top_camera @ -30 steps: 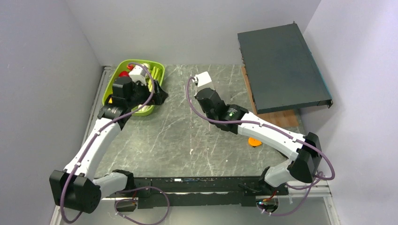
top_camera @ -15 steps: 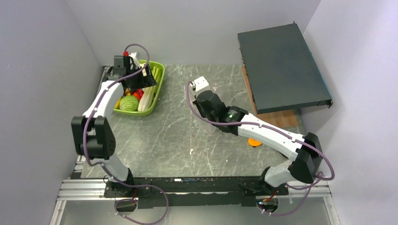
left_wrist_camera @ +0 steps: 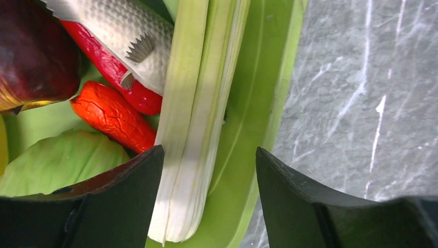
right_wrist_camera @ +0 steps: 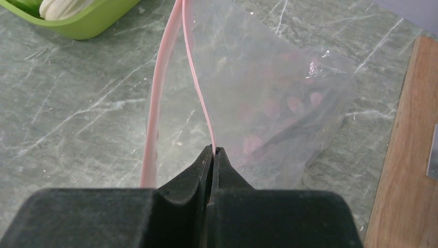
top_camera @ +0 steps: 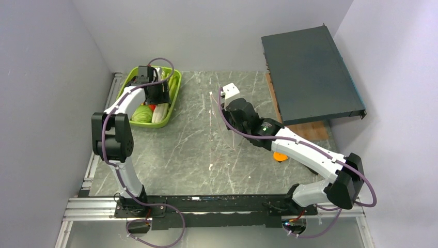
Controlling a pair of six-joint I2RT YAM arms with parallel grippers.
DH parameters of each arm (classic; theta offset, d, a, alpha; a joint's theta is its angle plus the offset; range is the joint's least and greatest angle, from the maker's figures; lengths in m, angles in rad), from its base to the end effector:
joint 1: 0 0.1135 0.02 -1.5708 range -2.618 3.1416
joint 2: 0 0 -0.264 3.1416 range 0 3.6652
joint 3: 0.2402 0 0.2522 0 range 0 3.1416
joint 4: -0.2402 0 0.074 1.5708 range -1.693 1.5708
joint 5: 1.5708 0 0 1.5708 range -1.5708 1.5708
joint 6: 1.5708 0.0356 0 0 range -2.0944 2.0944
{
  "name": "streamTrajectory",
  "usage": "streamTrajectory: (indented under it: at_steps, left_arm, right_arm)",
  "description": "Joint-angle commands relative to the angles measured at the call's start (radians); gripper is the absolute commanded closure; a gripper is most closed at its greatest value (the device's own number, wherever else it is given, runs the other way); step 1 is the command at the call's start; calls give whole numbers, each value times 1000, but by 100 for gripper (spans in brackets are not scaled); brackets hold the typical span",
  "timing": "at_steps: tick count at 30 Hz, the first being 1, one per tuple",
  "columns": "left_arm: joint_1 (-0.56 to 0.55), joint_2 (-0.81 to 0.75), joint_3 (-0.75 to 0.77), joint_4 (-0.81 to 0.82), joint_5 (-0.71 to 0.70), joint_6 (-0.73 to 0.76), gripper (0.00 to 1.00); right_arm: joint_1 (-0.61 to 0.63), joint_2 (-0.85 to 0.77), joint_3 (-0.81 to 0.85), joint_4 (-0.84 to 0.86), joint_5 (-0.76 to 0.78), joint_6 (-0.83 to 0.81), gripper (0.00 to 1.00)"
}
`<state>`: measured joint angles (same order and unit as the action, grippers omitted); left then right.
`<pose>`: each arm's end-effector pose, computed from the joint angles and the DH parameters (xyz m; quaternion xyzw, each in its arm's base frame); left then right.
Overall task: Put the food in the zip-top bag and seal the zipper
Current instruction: Pick up the fake vegetable from the bin.
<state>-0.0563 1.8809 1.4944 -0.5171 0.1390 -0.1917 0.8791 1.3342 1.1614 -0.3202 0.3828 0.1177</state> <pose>0.4167 -0.0284 0.2423 -0.0411 0.9420 -0.1055 0.3160 0.2042 0.2257 0.3365 -0.2224 0.8186 0.0974 0.5206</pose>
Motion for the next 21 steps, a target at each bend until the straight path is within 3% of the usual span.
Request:
streamTrajectory:
  at_steps: [1, 14, 21]
  left_arm:
    - [-23, 35, 43, -28, -132, 44, 28]
    - [-40, 12, 62, -69, -233, 50, 30]
    - [-40, 68, 93, -97, -175, 46, 30]
  right_arm:
    - [-6, -42, -6, 44, -27, 27, 100]
    - [-6, -64, -30, 33, -23, 54, 100]
    - [-7, -62, -37, 38, -21, 60, 100]
